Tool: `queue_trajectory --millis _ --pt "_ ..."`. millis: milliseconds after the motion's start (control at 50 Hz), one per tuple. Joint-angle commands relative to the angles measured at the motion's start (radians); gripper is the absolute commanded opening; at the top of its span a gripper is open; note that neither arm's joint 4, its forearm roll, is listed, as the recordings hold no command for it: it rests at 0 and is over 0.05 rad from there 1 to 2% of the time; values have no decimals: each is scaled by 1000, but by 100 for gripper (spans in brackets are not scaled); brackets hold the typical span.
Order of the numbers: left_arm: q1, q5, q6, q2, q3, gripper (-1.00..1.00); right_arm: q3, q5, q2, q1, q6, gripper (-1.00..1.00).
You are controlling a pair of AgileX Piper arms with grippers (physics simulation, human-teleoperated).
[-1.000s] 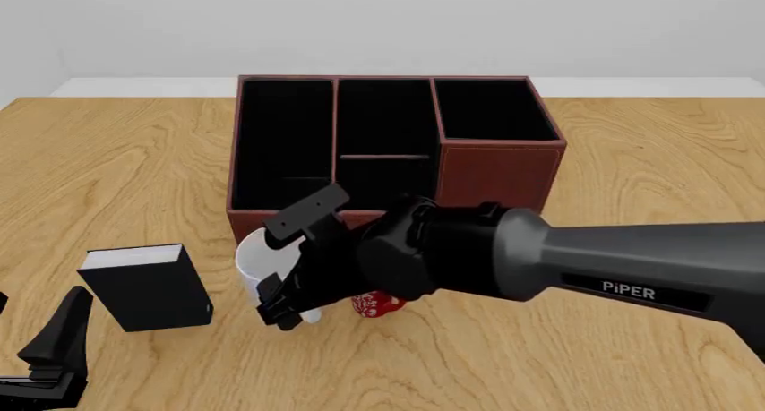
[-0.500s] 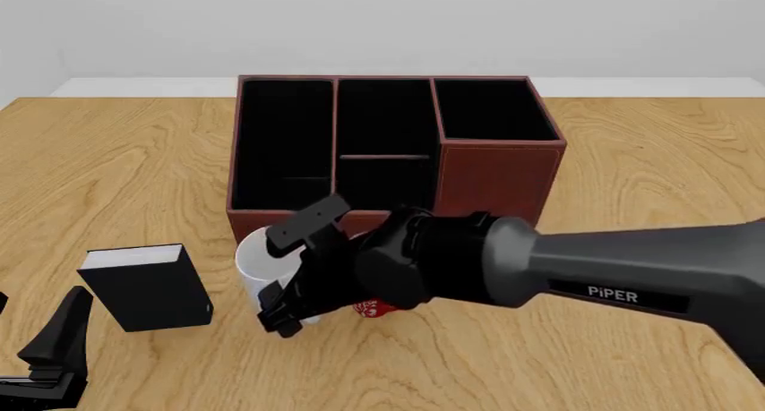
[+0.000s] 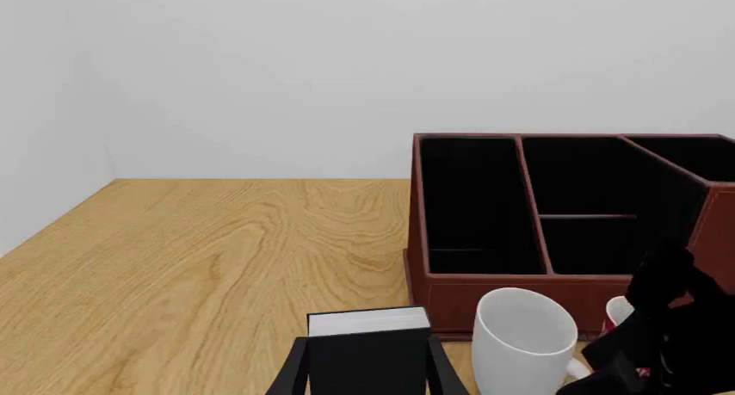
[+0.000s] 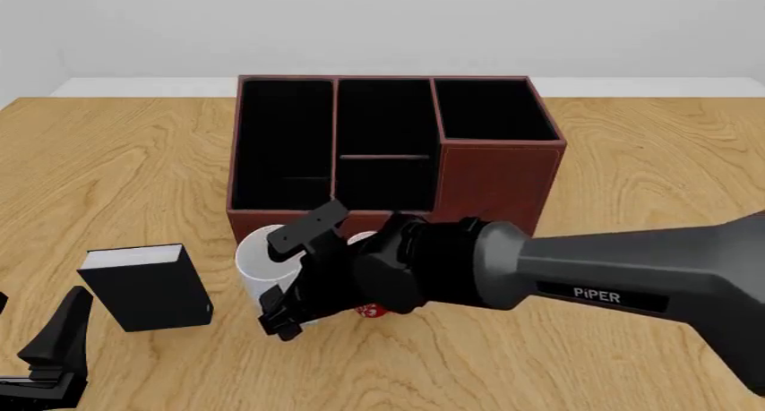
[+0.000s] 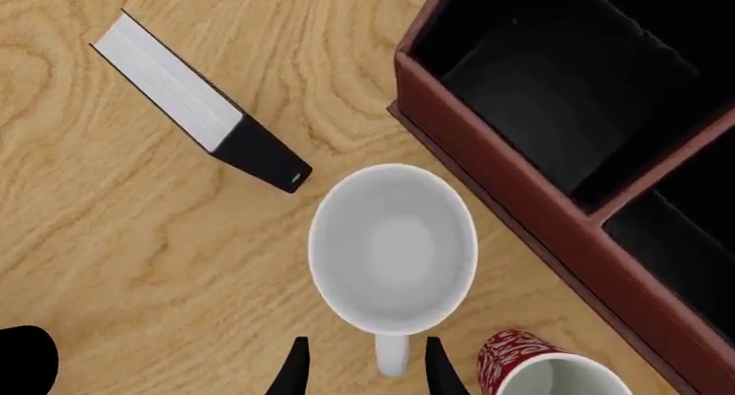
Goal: Pick up the white mug and place it to the right of the caddy.
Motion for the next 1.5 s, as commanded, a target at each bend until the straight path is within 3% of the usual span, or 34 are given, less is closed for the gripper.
queue_trajectory --millis 20,700,720,1080,1500 --pt "0 0 0 0 0 100 11 -14 7 0 10 100" --pt "0 0 0 0 0 100 21 -44 30 11 30 100" --pt "0 0 0 0 0 100 19 -44 26 -3 17 -100" --pt "0 0 0 0 0 100 4 -29 44 17 3 -100" --pt "0 0 0 0 0 100 -19 2 52 19 -65 -100"
